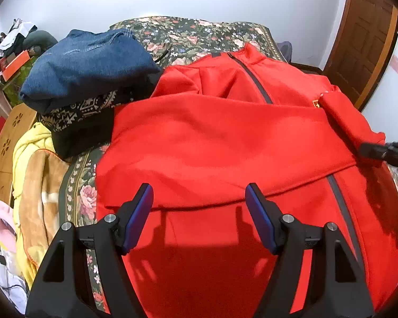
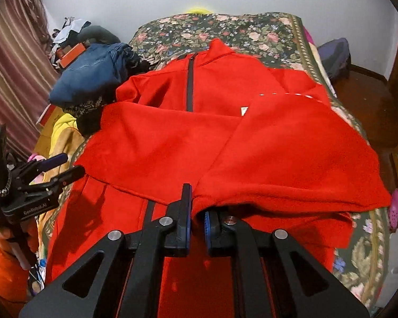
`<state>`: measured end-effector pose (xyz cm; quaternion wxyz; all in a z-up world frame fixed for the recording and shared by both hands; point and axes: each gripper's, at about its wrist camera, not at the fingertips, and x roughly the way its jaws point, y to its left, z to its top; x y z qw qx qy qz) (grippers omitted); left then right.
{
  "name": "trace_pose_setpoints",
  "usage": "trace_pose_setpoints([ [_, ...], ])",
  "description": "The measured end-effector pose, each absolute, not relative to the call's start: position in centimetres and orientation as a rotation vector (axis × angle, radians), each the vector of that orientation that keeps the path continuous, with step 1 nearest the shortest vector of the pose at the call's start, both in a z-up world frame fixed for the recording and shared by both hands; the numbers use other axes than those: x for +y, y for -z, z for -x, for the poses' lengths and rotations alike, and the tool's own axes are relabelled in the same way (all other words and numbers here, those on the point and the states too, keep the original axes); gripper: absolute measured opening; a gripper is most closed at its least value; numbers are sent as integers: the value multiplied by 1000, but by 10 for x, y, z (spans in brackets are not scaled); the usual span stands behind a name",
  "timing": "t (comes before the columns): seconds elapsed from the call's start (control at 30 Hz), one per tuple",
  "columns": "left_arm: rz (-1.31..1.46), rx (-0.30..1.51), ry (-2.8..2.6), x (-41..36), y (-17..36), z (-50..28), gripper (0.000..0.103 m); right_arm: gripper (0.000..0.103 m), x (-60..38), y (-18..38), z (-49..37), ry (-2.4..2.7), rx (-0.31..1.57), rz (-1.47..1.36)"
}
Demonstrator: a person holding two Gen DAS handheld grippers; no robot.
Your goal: Fold large clothes
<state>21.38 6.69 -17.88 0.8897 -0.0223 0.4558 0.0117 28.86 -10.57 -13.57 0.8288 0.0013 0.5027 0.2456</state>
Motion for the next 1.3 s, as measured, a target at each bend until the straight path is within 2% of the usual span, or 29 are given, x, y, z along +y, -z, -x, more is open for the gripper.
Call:
trace_pose_setpoints([
  [0.07, 46, 945, -22, 67, 178, -212, 71, 14, -113, 126, -287, -514, 1082, -10],
  [0.13, 38, 932, -26, 65, 175, -211, 71, 26, -121, 116, -280, -512, 1065, -18],
  [0.2, 33, 916, -26, 62, 171, -210, 71, 31, -125, 107, -271, -509, 1030, -33],
  [0.4, 42, 869, 12, 51, 153, -212, 71, 33, -165, 79, -267, -397, 921, -153],
  [0.47, 32, 853, 20, 46, 147, -213, 71, 40, -178, 76, -267, -344, 907, -187],
  [0.53, 26, 839, 31, 41, 143, -213, 71, 51, -194, 77, -269, -282, 885, -239],
  [0.7, 30, 822, 50, 35, 138, -215, 71, 51, -228, 96, -278, -180, 917, -360],
  [1.13, 151, 905, 63, 43, 161, -226, 71, 52, -272, 191, -315, -80, 1096, -709],
  [1.3, 177, 920, 47, 47, 167, -226, 71, 52, -274, 198, -332, -95, 1071, -749],
])
